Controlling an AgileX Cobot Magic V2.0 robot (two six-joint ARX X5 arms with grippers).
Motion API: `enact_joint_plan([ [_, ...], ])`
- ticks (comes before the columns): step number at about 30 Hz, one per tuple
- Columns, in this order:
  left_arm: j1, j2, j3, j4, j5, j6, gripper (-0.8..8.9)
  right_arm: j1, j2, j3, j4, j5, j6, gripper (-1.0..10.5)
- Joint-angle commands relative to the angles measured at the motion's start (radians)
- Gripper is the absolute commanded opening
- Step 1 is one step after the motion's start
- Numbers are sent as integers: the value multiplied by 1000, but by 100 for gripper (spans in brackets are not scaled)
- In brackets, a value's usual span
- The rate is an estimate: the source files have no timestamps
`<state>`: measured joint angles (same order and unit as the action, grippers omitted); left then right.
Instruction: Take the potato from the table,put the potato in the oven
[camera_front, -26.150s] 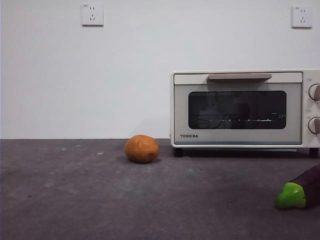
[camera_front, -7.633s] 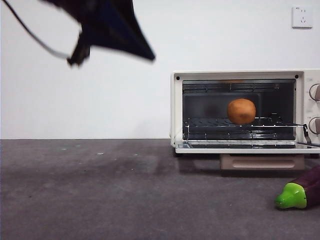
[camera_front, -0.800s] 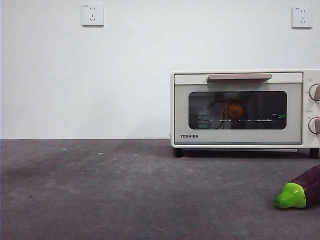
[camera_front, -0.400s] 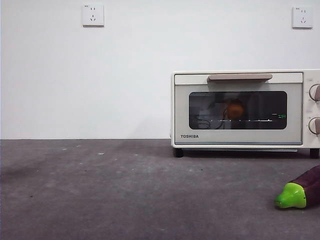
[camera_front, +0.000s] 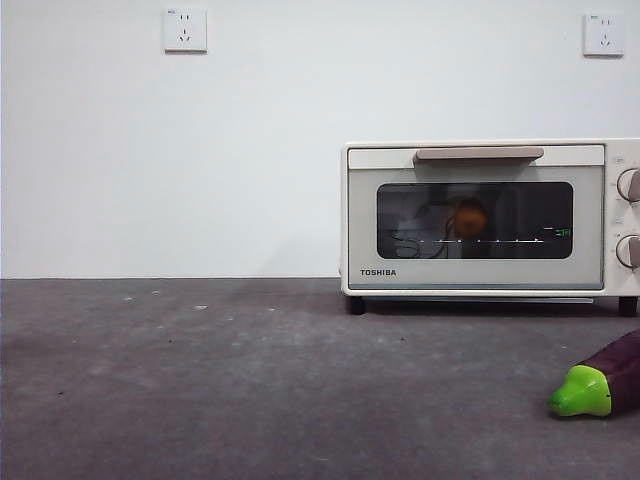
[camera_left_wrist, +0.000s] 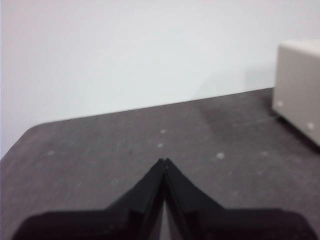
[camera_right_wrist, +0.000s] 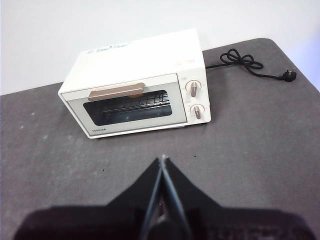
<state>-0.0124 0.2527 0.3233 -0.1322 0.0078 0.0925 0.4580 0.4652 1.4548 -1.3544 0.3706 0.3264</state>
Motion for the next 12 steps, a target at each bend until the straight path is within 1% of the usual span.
enact_joint_plan([
  [1,24,-26,-58,8,0,-19,-3,1,-3,0,-23,4,3,1],
  [6,34,-72,-143,52,-5,-69,-3,1,-3,0,-23,4,3,1],
  [8,34,-91,-176,79,-5,-105,-3,1,-3,0,-23,4,3,1],
  [12,34,-122,-224,82,-9,-149,-3,1,-3,0,-23,4,3,1],
])
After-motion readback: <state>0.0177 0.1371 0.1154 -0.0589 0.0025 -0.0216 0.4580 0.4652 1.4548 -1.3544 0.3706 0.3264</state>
